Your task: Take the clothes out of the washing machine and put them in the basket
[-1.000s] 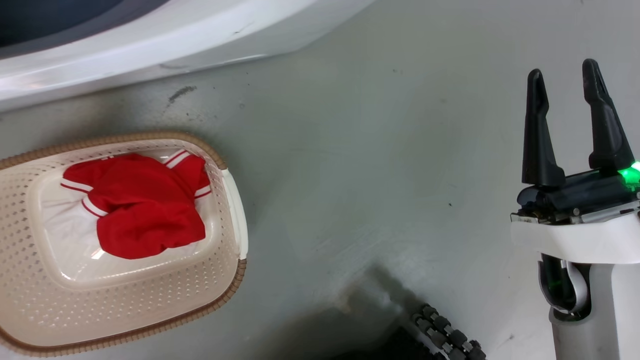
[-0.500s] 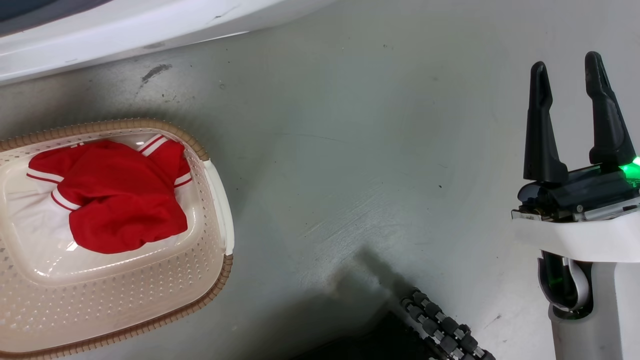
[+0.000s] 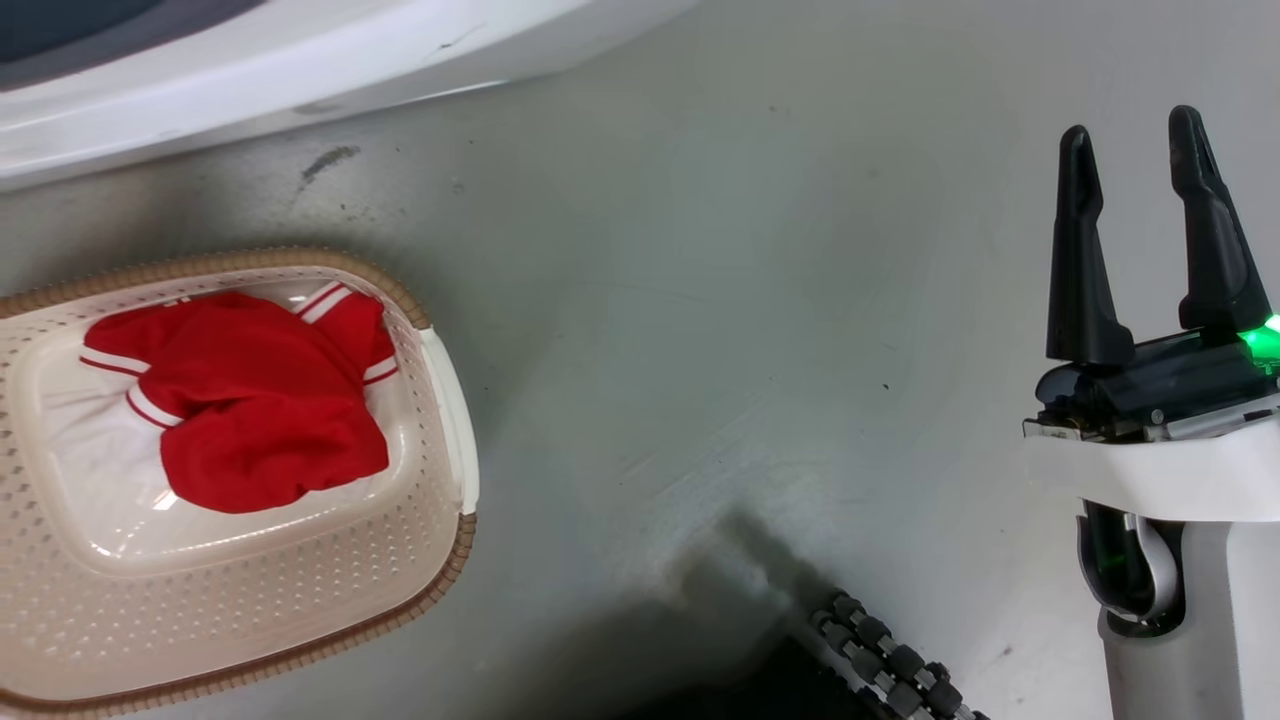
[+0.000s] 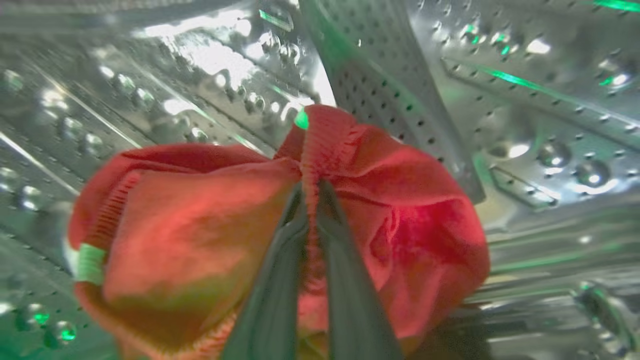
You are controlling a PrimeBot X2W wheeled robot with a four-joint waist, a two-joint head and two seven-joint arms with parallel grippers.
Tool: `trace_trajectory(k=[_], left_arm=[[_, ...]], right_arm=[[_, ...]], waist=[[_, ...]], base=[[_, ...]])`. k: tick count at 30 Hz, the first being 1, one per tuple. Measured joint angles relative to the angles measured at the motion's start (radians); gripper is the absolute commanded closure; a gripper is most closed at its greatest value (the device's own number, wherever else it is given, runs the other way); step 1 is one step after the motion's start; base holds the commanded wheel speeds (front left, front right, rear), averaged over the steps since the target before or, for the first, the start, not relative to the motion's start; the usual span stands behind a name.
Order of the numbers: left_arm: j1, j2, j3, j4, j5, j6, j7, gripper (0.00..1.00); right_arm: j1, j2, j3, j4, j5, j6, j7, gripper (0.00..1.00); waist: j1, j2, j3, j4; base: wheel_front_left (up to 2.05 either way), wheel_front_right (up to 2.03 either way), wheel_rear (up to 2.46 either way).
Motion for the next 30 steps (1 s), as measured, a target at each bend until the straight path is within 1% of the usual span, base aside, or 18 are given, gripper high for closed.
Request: trace_trajectory(k=[9,16,17,20,29,30], left_arm=[[0.133,-0.043,0.002,-0.014,-0.049,-0.015,-0.221,1.00],[0.297,-0.081,-0.002,-0.028,-0.091,-0.024,-0.403,1.00],[0.297,-0.081,-0.002,-0.028,-0.091,-0.024,-0.403,1.00],[0.369,-0.099,0.004,-0.038,-0.110,-0.023,-0.479,1.00],[0.620,-0.139,0.024,-0.109,-0.161,0.016,-0.677,1.00],[0.672,-0.145,0.026,-0.134,-0.170,0.025,-0.704,1.00]], right_arm=[[0.018,0.000,-0.013,0.013,-0.053,0.000,0.000,0.00],[0.058,0.001,-0.017,0.030,-0.096,0.000,0.000,0.00],[0.058,0.001,-0.017,0.030,-0.096,0.000,0.000,0.00],[0.078,0.001,-0.017,0.037,-0.116,0.000,0.000,0.00],[0.141,0.001,-0.022,0.051,-0.152,0.000,0.000,0.00],[0.153,0.001,-0.021,0.055,-0.160,0.000,0.000,0.00]], waist=[[0.0000,0.0000,-0.093,0.046],[-0.0001,0.0001,-0.199,0.092],[-0.0001,0.0001,-0.199,0.092],[-0.0001,0.0001,-0.249,0.112],[-0.0002,0.0000,-0.391,0.171],[-0.0003,0.0001,-0.421,0.184]], base=[[0.00,0.00,0.00],[0.00,0.00,0.00],[0.00,0.00,0.00],[0.00,0.00,0.00],[0.00,0.00,0.00],[0.00,0.00,0.00]])
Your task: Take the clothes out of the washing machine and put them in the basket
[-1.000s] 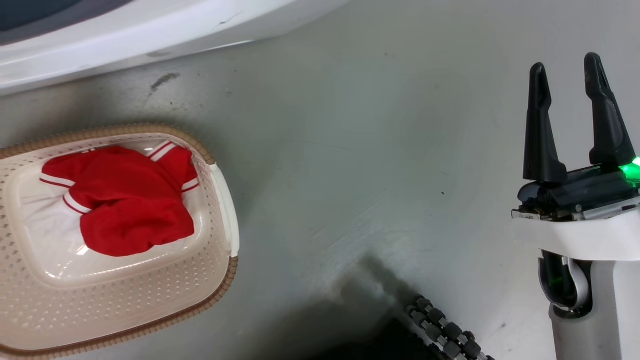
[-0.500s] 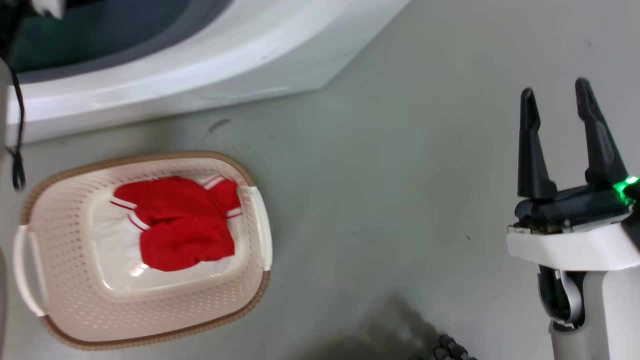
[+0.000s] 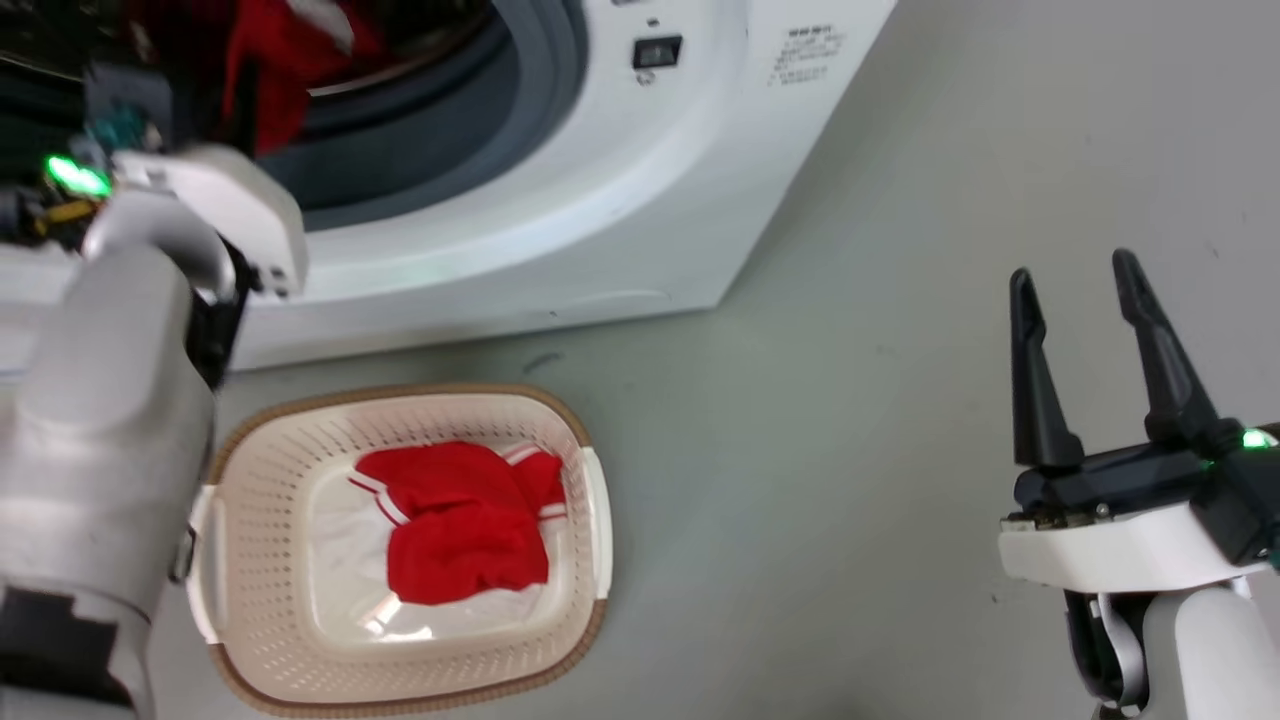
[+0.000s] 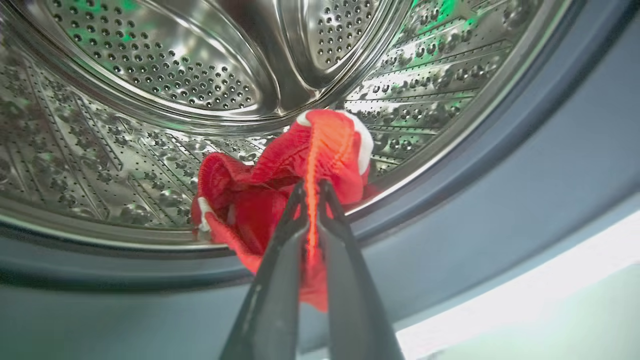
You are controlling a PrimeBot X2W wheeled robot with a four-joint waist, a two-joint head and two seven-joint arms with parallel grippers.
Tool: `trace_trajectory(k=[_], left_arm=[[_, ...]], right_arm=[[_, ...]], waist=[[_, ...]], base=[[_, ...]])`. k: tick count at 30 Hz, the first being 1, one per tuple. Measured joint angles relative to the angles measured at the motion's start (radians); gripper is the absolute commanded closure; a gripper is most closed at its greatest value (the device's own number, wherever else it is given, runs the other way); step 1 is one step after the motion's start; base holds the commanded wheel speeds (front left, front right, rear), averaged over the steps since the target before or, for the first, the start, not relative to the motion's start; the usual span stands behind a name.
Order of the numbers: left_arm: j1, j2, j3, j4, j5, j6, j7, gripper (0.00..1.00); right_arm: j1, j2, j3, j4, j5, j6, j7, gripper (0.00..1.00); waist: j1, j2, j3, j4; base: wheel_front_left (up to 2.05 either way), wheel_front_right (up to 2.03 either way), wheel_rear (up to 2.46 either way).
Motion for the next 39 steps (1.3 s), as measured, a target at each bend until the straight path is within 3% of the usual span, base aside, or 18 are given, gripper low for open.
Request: trace_trajectory(k=[6,13,27,39], left_arm=[[0.116,-0.017,-0.001,-0.090,-0.010,0.029,-0.039,1.00],[0.291,-0.007,0.001,-0.305,-0.009,0.087,-0.062,1.00],[0.513,0.126,0.007,-0.859,0.022,0.213,0.048,1.00],[0.573,0.208,0.019,-1.175,0.064,0.279,0.148,1.00]], right_arm=[[0.036,0.000,0.004,0.010,-0.017,0.000,0.000,0.00],[0.084,0.000,0.008,0.019,-0.027,0.000,0.000,0.00],[0.144,0.000,0.023,0.028,-0.039,0.000,0.000,0.00],[0.181,0.000,0.026,0.031,-0.039,0.000,0.000,0.00]], waist=[[-0.0001,0.0000,-0.075,0.029],[0.0000,0.0000,-0.171,0.066],[0.0000,0.0000,-0.283,0.123],[0.0001,0.0000,-0.343,0.156]], base=[[0.00,0.00,0.00],[0.00,0.00,0.00],[0.00,0.00,0.00],[0.00,0.00,0.00]])
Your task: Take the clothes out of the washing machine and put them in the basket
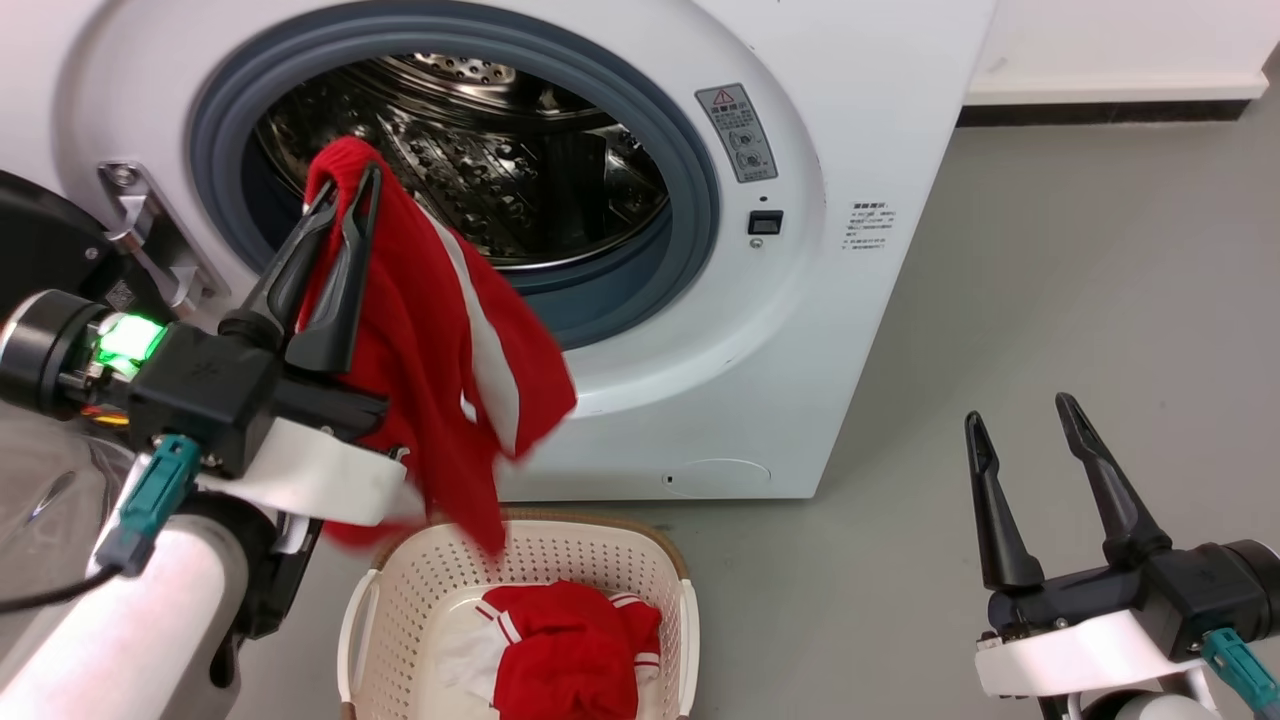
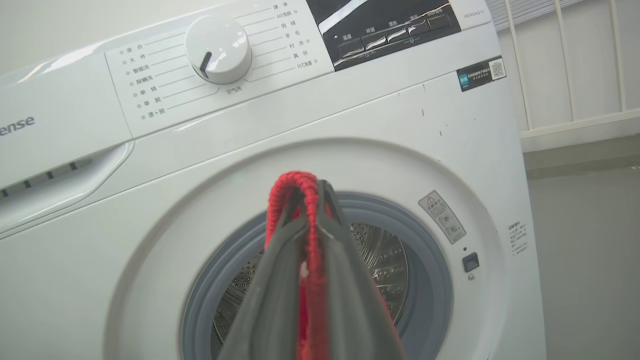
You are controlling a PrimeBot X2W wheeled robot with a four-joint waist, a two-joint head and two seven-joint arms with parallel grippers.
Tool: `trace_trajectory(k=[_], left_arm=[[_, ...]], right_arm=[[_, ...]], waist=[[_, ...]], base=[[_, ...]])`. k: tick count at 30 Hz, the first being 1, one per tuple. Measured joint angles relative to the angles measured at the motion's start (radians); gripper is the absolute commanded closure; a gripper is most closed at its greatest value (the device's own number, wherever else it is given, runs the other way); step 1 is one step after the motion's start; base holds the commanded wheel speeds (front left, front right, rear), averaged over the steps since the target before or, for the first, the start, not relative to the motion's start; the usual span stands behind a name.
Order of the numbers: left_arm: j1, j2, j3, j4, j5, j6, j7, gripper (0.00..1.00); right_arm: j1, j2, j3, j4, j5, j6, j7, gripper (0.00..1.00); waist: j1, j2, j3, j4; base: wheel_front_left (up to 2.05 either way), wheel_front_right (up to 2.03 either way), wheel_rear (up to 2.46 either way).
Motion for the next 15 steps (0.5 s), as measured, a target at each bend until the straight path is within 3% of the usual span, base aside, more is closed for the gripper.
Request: trace_trajectory(k=[15], left_arm=[[0.046,0.053,-0.011,-0.191,0.038,0.037,0.082,1.00]], right_arm=[[0.009,0.000,0.003,0.002,0.008,0.000,0.000,0.00]], waist=[[0.0001,0.0000,-0.013,0.023]], base=[[0.00,0.00,0.00]])
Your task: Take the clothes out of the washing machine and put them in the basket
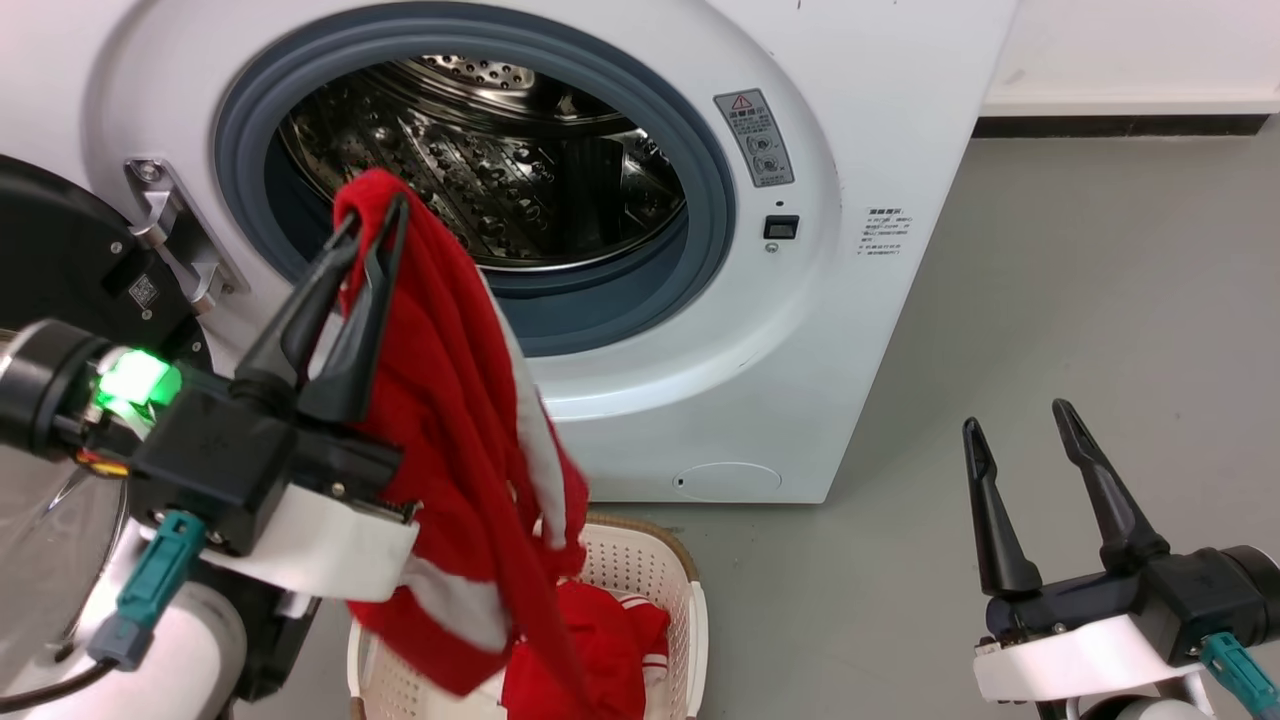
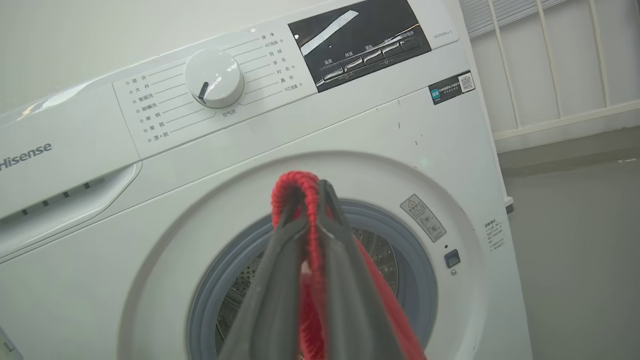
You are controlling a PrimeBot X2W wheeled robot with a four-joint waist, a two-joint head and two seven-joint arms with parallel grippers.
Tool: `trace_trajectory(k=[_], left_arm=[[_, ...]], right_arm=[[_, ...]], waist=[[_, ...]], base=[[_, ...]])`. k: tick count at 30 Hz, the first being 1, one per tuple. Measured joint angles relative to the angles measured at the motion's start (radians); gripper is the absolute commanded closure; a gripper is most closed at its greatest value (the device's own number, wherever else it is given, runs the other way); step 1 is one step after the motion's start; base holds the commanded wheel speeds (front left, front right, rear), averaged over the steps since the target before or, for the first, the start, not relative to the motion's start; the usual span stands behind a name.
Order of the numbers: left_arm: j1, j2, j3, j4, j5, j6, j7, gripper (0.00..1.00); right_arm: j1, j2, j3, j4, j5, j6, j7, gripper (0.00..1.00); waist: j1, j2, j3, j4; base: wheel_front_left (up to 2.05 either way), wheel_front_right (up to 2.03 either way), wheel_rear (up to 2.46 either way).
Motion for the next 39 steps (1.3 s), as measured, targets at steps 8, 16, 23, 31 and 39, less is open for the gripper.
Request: trace_trajectory(k=[8,16,23,31,39], left_arm=[[0.091,0.003,-0.042,0.015,-0.014,0.000,0.003,1.00],[0.171,-0.048,-0.109,0.175,-0.065,-0.030,-0.053,1.00],[0.168,-0.155,-0.171,0.475,-0.119,-0.104,-0.139,1.00],[0.036,-0.269,-0.215,0.890,-0.145,-0.209,-0.207,1.00],[-0.161,-0.367,-0.256,1.285,-0.126,-0.298,-0.240,1.00]], right_arm=[[-0.009,0.000,-0.007,-0.003,-0.004,0.000,0.000,0.00],[-0.055,0.000,-0.020,-0.014,-0.020,0.000,0.000,0.00],[-0.118,0.000,-0.007,-0.027,-0.028,0.000,0.000,0.00],[-0.192,0.000,-0.003,-0.050,-0.032,0.000,0.000,0.00],[-0.267,-0.001,-0.010,-0.077,-0.026,0.000,0.000,0.00]], waist=[[0.0000,0.0000,0.034,0.003],[0.0001,0.0000,0.098,0.006],[0.0001,0.0000,0.187,-0.011],[0.0002,0.0000,0.320,-0.050],[0.0002,0.0000,0.477,-0.095]], base=[[0.00,0.00,0.00],[0.00,0.00,0.00],[0.00,0.00,0.00],[0.00,0.00,0.00],[0.00,0.00,0.00]])
